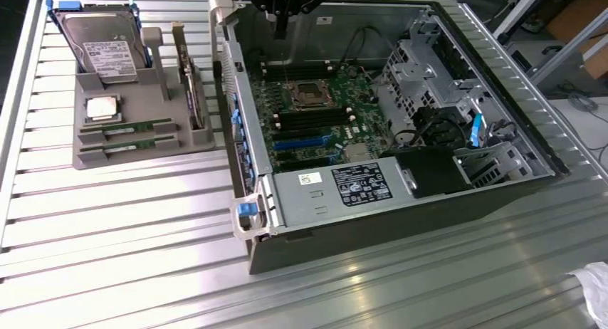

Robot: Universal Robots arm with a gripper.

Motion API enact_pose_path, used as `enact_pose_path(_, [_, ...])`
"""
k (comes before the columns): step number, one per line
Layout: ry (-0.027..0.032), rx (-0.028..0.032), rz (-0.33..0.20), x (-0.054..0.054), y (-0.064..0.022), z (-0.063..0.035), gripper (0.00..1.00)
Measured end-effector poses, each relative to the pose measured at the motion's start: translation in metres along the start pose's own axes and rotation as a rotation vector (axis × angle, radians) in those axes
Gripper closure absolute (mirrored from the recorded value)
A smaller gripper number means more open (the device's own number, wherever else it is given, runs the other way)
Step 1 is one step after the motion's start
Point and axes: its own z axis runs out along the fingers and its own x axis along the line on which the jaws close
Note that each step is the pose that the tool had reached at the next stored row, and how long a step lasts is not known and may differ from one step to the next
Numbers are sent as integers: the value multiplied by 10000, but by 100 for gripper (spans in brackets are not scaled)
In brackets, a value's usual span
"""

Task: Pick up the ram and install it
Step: 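Reach for the ram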

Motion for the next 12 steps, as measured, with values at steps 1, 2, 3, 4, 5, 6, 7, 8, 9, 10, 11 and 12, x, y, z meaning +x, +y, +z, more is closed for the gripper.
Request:
enact_pose_path(1, [1,1,0,13,-1,-1,89])
enact_pose_path(2, [0,0,0,23,-1,-1,89])
enact_pose_path(3, [0,0,0,32,-2,-1,89])
enact_pose_path(4, [0,1,0,39,-3,-1,89])
enact_pose_path(5, [0,0,0,46,-3,-1,89])
enact_pose_path(6, [0,0,0,50,-4,-1,89])
enact_pose_path(7, [1,1,0,54,-4,-2,89])
enact_pose_path(8, [0,0,0,57,-4,-2,89])
enact_pose_path(9, [0,0,0,63,-5,-2,89])
enact_pose_path(10, [0,0,0,71,-5,-2,89])
enact_pose_path(11, [0,0,0,77,-6,-2,89])
enact_pose_path(12, [0,0,-1,80,-6,-2,89])
